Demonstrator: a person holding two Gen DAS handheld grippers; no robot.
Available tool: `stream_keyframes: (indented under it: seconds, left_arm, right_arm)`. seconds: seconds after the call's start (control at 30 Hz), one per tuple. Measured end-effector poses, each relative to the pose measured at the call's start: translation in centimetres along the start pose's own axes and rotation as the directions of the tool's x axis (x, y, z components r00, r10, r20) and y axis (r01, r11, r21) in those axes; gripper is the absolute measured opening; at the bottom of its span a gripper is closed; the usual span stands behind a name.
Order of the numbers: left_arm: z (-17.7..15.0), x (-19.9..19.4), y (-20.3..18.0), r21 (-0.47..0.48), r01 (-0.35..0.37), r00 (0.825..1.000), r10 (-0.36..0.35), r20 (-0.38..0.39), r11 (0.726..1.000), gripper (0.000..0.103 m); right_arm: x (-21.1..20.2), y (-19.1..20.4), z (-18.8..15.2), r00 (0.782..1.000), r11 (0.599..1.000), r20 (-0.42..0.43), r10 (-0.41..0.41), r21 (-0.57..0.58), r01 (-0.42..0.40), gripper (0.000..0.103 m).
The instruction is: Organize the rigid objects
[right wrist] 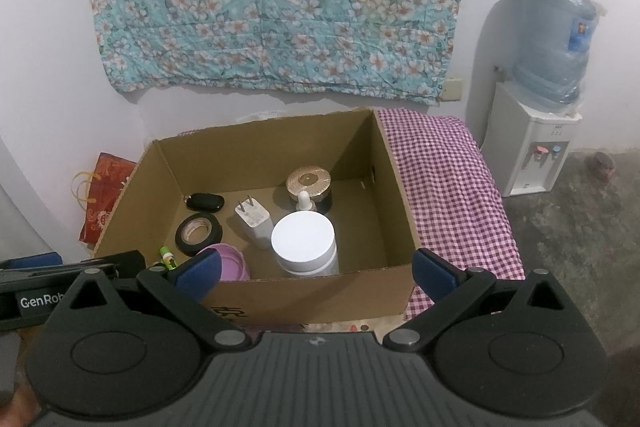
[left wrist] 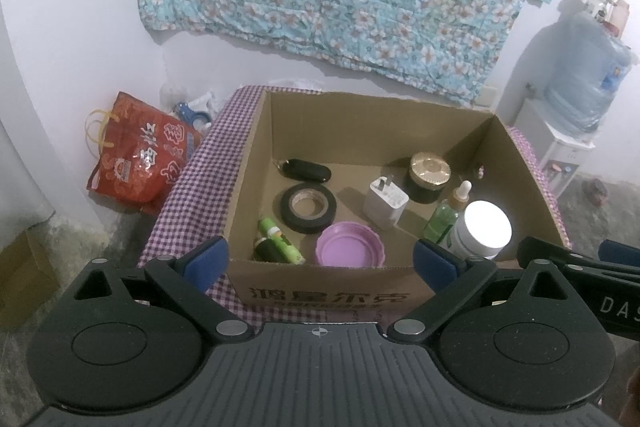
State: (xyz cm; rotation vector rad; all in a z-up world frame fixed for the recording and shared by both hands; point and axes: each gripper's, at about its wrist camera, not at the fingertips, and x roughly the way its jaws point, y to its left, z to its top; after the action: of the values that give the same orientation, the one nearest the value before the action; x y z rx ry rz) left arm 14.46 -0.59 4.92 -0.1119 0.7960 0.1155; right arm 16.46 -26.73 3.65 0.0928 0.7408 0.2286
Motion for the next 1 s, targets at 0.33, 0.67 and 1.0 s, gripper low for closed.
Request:
stream_keyframes:
  seconds: [0.33,0.67,1.0]
  left_arm:
    - [0.17,-0.17,-0.05,0.003,0.002,1.0,-0.002,0.004,1.0,0.099]
    - [0.19,-0.32,-0.11,0.004,0.001,1.0,-0.001,0.005,1.0,0.099]
    - [0.19,-0.31,-0.05,0.003,0.002,1.0,-0.002,0.004,1.0,0.099]
  right_arm:
    - [-0.14,-0.09,0.07,1.0,1.0,0.002,0.001,-0.002,-0.001,0.103]
    - [-0.17,-0.08,0.03,1.0,1.0,0.002,0.001,-0.002,-0.001,0.103]
    - [-0.19,0.05,-0.07,1.0,1.0,0.003,-0.001,-0.001,0.001,0.103]
